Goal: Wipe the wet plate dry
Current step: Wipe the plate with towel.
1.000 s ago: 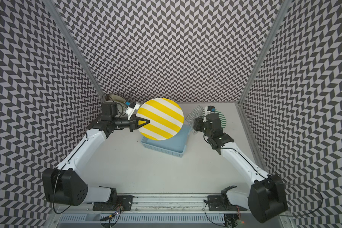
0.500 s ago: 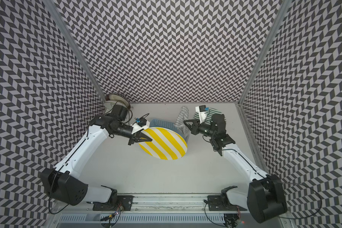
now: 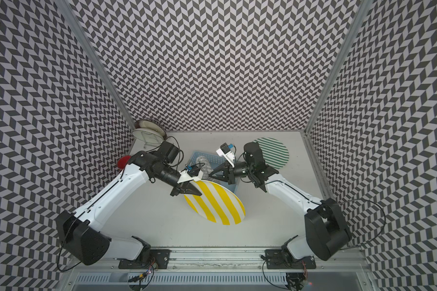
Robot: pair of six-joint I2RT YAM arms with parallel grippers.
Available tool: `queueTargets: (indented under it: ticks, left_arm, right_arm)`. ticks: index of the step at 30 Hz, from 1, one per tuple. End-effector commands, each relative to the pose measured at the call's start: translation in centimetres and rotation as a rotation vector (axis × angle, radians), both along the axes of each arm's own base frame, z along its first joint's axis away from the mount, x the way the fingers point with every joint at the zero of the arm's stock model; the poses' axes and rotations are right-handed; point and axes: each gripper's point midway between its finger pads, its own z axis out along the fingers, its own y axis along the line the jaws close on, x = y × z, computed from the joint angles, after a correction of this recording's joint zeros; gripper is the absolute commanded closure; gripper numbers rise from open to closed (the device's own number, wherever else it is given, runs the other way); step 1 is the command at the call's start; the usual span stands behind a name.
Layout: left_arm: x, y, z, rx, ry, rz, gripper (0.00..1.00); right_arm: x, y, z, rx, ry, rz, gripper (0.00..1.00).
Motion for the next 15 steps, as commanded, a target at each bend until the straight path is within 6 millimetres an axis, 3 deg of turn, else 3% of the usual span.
queueTargets:
  ticks: [1, 15]
  left_arm:
    - [-0.6, -0.6, 0.9, -0.033, 0.014, -0.012, 1.0]
    - [0.9, -1.2, 0.8, -0.014, 0.017, 0.037, 1.0]
  right_arm:
    - [-1.7, 0.6, -0.1, 0.014, -0.039, 0.11, 1.0]
    - [-3.8, -0.3, 1.5, 0.057, -0.117, 0.135, 1.0]
